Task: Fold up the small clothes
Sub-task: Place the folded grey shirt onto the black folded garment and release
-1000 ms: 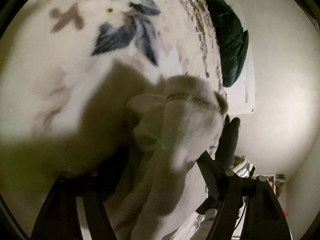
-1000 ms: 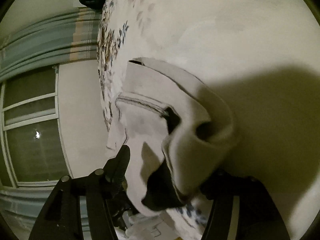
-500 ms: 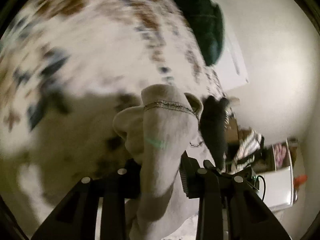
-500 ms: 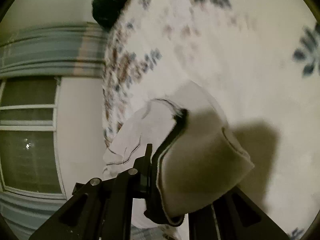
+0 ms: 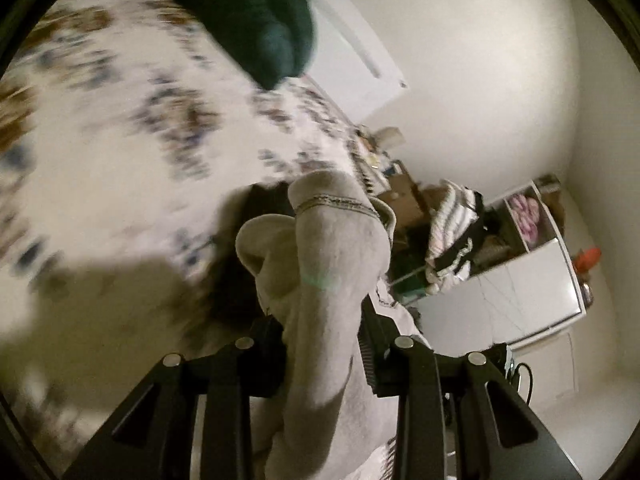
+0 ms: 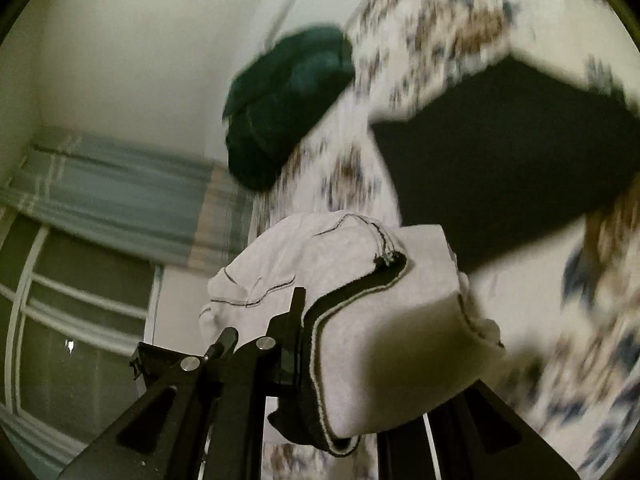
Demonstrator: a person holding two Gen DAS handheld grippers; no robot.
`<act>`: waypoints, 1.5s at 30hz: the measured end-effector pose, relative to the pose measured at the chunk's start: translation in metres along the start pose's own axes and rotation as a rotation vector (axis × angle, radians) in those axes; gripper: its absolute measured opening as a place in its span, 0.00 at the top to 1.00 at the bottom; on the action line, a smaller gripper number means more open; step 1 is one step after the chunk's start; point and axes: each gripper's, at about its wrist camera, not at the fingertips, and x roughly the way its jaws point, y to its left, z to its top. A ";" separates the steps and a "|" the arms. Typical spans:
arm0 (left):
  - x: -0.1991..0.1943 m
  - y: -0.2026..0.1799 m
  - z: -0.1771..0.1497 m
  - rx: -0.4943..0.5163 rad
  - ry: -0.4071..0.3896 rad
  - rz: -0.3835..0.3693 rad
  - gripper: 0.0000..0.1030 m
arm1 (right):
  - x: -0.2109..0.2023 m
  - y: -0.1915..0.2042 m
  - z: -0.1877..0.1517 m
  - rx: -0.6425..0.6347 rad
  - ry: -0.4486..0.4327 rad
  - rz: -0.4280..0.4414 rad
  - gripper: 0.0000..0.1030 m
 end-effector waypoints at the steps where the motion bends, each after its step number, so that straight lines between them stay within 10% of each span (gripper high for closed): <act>1: 0.024 -0.010 0.015 0.012 0.009 -0.022 0.73 | -0.003 -0.004 0.024 -0.004 -0.028 -0.001 0.88; 6: 0.129 -0.026 0.062 0.063 0.083 -0.028 0.73 | -0.002 -0.045 0.110 -0.014 -0.131 -0.033 0.88; 11: 0.223 0.030 0.052 0.045 0.248 0.200 0.76 | 0.022 -0.138 0.131 0.082 -0.100 -0.154 0.87; 20: 0.205 0.021 0.031 0.058 0.259 0.209 0.72 | 0.040 -0.195 0.127 0.175 0.002 -0.183 0.87; 23: 0.211 0.018 0.029 0.016 0.278 0.164 0.42 | 0.046 -0.194 0.132 0.169 0.021 -0.189 0.87; 26: 0.230 0.019 0.025 -0.009 0.298 0.143 0.41 | 0.051 -0.191 0.137 0.146 0.037 -0.198 0.87; 34: 0.223 -0.014 0.005 0.170 0.182 0.280 0.89 | 0.044 -0.179 0.136 0.093 0.046 -0.187 0.86; 42: 0.211 0.008 -0.008 0.089 0.181 0.307 0.88 | 0.054 -0.181 0.133 0.053 0.118 -0.253 0.86; 45: 0.210 -0.004 -0.009 0.132 0.168 0.342 0.86 | 0.052 -0.183 0.133 0.064 0.142 -0.329 0.50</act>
